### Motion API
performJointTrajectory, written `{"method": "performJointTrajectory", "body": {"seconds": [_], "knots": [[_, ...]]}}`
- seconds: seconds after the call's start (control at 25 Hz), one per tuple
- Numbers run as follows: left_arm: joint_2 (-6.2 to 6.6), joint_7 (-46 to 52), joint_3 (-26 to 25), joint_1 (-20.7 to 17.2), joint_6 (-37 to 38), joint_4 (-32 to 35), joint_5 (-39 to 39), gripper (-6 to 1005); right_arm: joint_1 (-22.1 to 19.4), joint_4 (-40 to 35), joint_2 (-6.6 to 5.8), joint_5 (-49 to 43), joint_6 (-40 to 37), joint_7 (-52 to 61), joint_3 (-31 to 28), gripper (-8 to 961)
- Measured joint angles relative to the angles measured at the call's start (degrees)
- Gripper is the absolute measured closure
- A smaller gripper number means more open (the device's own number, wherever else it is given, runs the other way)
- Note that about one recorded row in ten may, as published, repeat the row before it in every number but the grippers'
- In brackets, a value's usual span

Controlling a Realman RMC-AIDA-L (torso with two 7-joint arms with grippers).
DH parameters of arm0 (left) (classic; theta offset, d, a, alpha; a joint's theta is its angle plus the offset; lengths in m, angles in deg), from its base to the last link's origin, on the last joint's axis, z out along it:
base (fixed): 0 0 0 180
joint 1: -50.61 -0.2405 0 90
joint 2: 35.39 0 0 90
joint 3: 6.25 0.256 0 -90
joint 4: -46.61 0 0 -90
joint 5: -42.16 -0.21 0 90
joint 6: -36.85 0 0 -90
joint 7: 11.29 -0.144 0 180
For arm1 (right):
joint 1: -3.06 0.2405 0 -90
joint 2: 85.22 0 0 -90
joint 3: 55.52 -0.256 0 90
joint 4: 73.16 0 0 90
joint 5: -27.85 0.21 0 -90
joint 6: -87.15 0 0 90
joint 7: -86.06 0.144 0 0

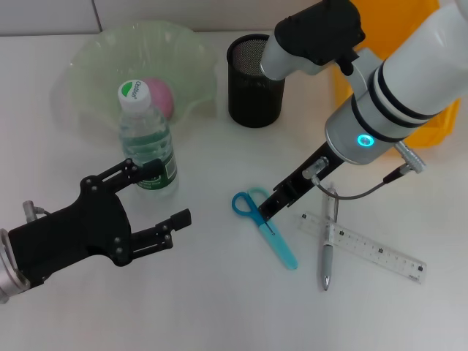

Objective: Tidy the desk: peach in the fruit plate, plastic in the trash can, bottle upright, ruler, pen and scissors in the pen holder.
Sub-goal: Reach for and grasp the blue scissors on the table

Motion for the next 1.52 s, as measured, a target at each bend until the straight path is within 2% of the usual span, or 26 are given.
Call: {"method": "performJointTrajectory", "body": {"seconds": [0.32, 0.88, 1.52], "knots": [[0.04, 0.0, -0.1, -0.2, -0.5, -0.1, 0.0, 187, 2.8, 4.5, 0.00, 0.0, 2.5, 0.0, 2.6, 211], [0.05, 0.2, -0.1, 0.3, -1.3, -0.2, 0.0, 186, 4.2, 7.9, 0.09, 1.5, 5.5, -0.3, 5.5, 237], [-0.01, 0.7, -0.1, 0.6, -1.3, -0.3, -0.4, 186, 4.3, 8.5, 0.09, 2.4, 7.5, -0.7, 7.1, 266]]}}
